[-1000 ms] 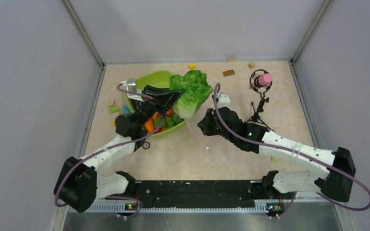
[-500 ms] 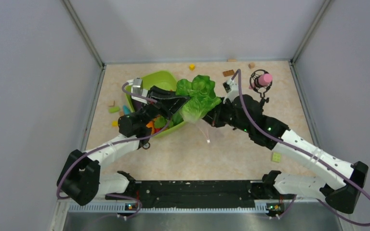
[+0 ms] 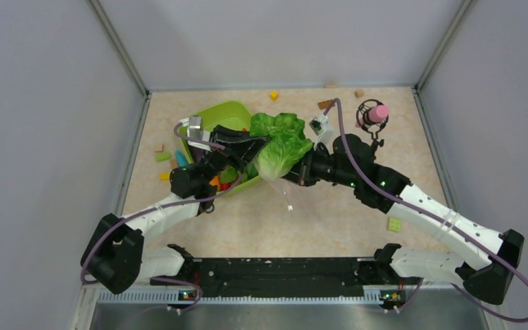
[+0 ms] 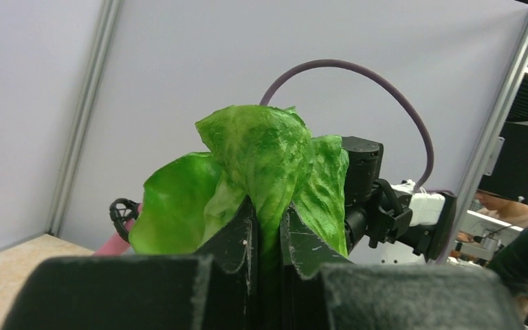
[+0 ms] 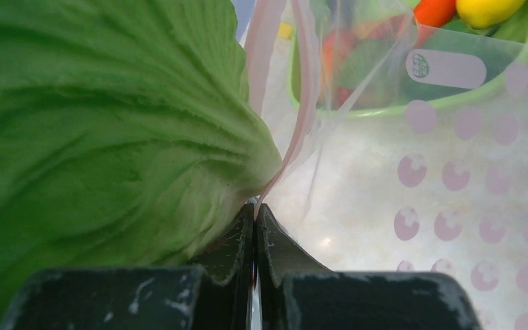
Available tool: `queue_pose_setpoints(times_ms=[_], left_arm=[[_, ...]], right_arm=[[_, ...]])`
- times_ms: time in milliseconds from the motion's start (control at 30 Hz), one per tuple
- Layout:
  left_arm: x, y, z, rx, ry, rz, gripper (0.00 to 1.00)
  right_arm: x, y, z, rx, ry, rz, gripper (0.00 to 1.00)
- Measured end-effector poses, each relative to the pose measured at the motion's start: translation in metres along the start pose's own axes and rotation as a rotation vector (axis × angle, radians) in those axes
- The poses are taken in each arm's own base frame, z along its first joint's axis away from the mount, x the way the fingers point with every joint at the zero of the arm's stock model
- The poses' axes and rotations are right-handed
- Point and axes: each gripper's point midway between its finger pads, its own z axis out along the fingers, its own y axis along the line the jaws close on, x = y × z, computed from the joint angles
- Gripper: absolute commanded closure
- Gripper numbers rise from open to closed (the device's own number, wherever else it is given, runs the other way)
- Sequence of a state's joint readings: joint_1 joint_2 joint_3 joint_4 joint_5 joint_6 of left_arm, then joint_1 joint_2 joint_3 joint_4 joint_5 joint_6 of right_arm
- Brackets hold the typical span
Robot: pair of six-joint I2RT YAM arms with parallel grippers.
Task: Place the food in the zip-top bag and seal the zipper
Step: Place the fake vegetable in the zipper food storage bag.
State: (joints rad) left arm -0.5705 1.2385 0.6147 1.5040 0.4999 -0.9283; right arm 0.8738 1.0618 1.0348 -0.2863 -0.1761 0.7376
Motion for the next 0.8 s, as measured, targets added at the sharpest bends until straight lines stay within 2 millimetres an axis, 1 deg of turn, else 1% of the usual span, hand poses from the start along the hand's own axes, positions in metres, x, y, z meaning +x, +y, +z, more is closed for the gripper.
queue_pose_setpoints(times_ms=[233,467,600,700,800], left_arm=[[-0.013,0.011,0.002,-0.051,-0.073,0.055,1.0],[-0.02,0.028,0.001,-0.133,-0.146,0.068,1.0],[-0.014,0.036,-0.005,-0.183,-0.16,0.081,1.0],[-0.009,0.037,-0.007,-0.185,-0.145,0.097,1.0],[-0.004,0.037,-0.011,-0.189,-0.128,0.099,1.0]], right_arm=[[0.005,0.014,0.003,-0.084,0.017,0.082,1.0],[0.006,0.017,0.004,-0.102,0.018,0.17,1.0],[0.003,0.02,-0.001,-0.116,-0.009,0.204,1.0],[-0.002,0.023,-0.004,-0.124,-0.03,0.213,1.0],[-0.009,0.02,-0.005,-0.109,-0.066,0.213,1.0]])
